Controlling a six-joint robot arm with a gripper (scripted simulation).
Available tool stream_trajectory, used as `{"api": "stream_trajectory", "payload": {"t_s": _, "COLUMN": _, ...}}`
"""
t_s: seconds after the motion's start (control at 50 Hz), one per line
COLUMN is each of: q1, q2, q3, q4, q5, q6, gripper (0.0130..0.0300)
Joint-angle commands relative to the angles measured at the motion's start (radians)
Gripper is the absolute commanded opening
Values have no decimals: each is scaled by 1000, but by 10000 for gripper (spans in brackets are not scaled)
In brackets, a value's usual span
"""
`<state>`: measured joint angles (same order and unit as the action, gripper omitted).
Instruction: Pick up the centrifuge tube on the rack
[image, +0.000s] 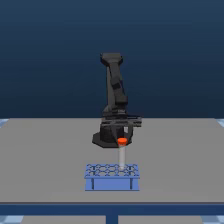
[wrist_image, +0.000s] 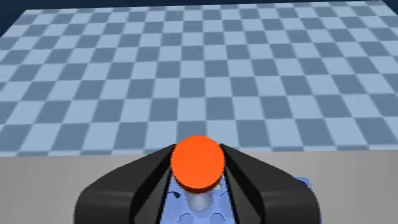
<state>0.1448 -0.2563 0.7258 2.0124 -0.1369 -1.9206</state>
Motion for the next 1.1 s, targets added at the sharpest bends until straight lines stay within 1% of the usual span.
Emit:
{"api": "stream_trajectory", "payload": {"t_s": 0.02, "q1": 0, "q2": -6, "q3": -7, "q4": 80, "q5": -8, "q6": -103, "gripper": 130}}
{"api": "stream_trajectory", "payload": {"t_s": 0.2, "q1": 0, "q2": -16, "q3": -22, "q4": 217, "q5": -22, "q6": -242, "gripper": 130}}
{"api": "stream_trajectory", "payload": {"t_s": 0.24, "q1": 0, "q2": -16, "q3": -22, "q4": 217, "q5": -22, "q6": -242, "gripper": 130}}
{"api": "stream_trajectory", "payload": {"t_s": 0.3, "q1": 0, "q2": -21, "q3": -29, "q4": 274, "q5": -30, "q6": -299, "gripper": 130}}
{"api": "stream_trajectory", "payload": {"t_s": 0.5, "q1": 0, "q2": -30, "q3": -42, "q4": 364, "q5": -45, "q6": -391, "gripper": 130}}
{"api": "stream_trajectory", "payload": {"t_s": 0.8, "q1": 0, "q2": -38, "q3": -57, "q4": 441, "q5": -62, "q6": -470, "gripper": 130}}
{"api": "stream_trajectory", "payload": {"t_s": 1.1, "q1": 0, "q2": -40, "q3": -59, "q4": 455, "q5": -65, "q6": -484, "gripper": 130}}
